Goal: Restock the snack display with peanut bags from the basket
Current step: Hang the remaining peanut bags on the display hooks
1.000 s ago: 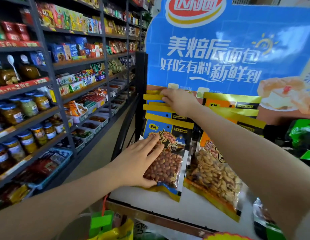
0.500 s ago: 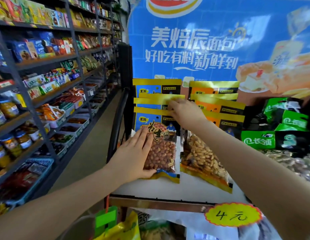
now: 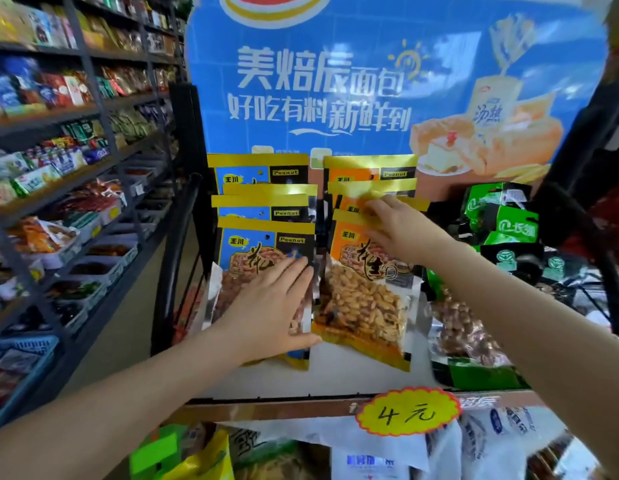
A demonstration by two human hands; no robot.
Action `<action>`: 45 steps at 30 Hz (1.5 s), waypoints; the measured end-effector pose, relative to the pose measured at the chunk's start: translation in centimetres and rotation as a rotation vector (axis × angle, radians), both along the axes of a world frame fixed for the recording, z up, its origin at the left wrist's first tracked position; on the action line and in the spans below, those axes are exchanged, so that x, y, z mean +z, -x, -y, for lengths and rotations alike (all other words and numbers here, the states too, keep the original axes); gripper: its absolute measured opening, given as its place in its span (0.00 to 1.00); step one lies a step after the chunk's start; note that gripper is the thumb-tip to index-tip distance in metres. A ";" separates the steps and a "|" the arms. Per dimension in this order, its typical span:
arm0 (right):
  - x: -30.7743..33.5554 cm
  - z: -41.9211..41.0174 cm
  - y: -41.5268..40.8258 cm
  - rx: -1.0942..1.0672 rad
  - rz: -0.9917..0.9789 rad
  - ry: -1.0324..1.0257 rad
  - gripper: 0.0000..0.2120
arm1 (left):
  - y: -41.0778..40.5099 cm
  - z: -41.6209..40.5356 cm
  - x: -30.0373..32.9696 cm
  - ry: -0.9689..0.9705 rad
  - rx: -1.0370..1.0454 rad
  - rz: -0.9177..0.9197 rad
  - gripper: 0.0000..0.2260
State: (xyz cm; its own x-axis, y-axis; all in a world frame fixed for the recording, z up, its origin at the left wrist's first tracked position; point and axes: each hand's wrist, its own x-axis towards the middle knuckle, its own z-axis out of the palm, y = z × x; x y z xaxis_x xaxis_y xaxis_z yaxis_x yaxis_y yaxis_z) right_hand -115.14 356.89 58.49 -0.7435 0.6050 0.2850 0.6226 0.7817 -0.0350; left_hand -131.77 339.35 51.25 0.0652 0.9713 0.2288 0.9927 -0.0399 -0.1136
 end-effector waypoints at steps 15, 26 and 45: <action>3.3 -5.3 -0.1 0.006 -0.056 -0.142 0.12 | -5.7 -4.7 0.0 0.078 0.273 0.293 0.50; 4.1 -4.3 3.3 0.238 -0.074 -0.216 0.10 | -9.3 -5.2 -0.4 -0.047 0.468 0.614 0.54; 3.9 -5.2 2.5 0.141 -0.191 -0.053 0.11 | -10.1 -7.9 -1.0 -0.226 0.509 0.906 0.56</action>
